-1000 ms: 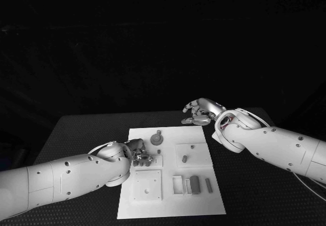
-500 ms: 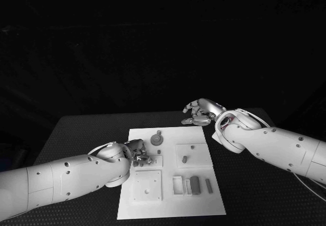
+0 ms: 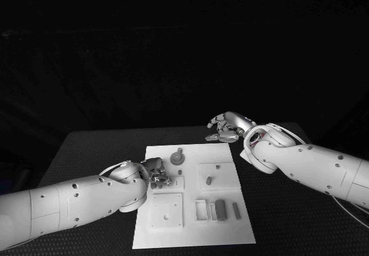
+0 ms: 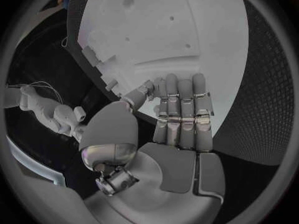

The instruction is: Assemble the parts on the task board

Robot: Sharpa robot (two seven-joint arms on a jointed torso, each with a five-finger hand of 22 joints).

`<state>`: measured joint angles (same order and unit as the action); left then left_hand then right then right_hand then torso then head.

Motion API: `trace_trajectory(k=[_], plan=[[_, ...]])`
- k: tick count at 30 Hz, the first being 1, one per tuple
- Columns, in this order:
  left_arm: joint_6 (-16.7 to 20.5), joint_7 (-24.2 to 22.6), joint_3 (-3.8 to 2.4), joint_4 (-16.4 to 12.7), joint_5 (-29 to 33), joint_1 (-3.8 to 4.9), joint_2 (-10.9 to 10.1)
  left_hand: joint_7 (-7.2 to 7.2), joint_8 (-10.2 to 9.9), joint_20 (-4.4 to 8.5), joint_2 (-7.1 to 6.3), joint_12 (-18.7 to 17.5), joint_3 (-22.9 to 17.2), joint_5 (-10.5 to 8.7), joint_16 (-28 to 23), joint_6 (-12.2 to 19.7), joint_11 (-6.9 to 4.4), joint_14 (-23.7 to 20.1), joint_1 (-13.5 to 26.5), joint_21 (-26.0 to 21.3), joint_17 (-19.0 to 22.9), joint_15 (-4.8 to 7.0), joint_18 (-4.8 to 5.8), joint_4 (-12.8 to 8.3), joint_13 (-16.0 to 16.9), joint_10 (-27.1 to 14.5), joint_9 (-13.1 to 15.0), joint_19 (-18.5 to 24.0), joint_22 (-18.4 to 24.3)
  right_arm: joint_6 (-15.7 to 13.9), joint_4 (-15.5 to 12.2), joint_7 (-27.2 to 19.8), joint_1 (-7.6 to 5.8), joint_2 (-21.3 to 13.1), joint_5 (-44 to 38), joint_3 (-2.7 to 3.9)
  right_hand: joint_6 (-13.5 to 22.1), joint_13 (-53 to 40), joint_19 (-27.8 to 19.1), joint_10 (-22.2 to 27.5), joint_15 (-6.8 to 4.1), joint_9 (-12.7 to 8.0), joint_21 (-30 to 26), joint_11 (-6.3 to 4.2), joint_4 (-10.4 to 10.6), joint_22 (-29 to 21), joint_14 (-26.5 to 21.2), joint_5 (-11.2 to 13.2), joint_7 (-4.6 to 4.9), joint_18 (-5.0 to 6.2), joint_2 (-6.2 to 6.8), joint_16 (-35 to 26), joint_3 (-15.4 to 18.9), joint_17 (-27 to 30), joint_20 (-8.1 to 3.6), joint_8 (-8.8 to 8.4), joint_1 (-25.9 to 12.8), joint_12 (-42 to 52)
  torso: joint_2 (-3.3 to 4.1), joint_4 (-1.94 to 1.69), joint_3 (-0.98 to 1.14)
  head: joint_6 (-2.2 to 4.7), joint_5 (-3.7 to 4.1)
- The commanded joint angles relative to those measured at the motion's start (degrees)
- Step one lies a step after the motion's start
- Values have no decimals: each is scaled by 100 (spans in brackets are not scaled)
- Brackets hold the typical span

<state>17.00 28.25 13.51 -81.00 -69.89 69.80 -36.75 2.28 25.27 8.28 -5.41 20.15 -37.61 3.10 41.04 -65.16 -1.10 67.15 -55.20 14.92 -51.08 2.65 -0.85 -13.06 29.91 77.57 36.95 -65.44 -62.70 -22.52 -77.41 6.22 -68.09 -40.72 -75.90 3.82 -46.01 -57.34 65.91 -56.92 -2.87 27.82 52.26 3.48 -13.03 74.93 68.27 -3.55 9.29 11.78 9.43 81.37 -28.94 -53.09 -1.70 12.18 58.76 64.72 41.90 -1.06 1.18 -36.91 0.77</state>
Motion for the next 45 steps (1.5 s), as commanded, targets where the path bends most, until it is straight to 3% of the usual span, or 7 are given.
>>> trace_trajectory(k=[1, 26, 39, 45], plan=[[146, -114, 8, -5, 197, -16, -4, -19, 25, -5, 62, 14, 17, 20, 24, 8, 16, -33, -79, -15, 7, -2, -24, -26, 3, 0, 10, -45, -9, 76, -1, -11, -1, -5, 2, 3, 29, 10, 14, 26, 5, -8, -25, -3, 41, 75, -47, 5, 70, 322, 13, 20, -10, 9, -15, 29, -51, 34, 0, -2, 0, 6, 0], [465, -493, 7, -19, 456, -16, -89, -21, 30, -4, 138, 15, 48, 8, 31, 3, 14, -28, -141, -32, 21, -1, -23, -63, 2, 5, 12, -53, -18, 156, 15, -8, 1, 0, 88, 2, 24, 14, 16, 27, 5, -11, -26, -3, 53, 77, -46, 5, 69, 322, 10, 21, -11, 9, -16, 33, -47, 39, 0, -1, 5, 24, 7], [1191, -1399, 6, -66, 1194, -16, -258, -22, 32, -4, 174, 14, 53, 10, 32, 2, 14, -27, -173, -41, 29, 0, -22, -88, 0, 6, 13, -54, -22, 153, -41, -21, 9, -43, 338, -2, 16, 16, 16, 27, 4, -11, -26, -5, 55, 79, -46, 6, 67, 322, 5, 23, -11, 9, -18, 38, -40, 43, -1, 2, 5, 40, 23], [1624, -1984, 5, -67, 1968, -16, -325, -20, 30, -5, 189, 12, 58, 9, 30, 3, 16, -29, -172, -45, 33, -1, -20, -89, -1, 4, 12, -54, -23, 127, -115, -35, 29, -73, 401, -6, -17, 19, 12, 29, -1, -6, -28, -11, 50, 83, -48, 7, 60, 322, 1, 24, -6, 10, -19, 59, -27, 50, 2, 3, 7, 69, 29]])
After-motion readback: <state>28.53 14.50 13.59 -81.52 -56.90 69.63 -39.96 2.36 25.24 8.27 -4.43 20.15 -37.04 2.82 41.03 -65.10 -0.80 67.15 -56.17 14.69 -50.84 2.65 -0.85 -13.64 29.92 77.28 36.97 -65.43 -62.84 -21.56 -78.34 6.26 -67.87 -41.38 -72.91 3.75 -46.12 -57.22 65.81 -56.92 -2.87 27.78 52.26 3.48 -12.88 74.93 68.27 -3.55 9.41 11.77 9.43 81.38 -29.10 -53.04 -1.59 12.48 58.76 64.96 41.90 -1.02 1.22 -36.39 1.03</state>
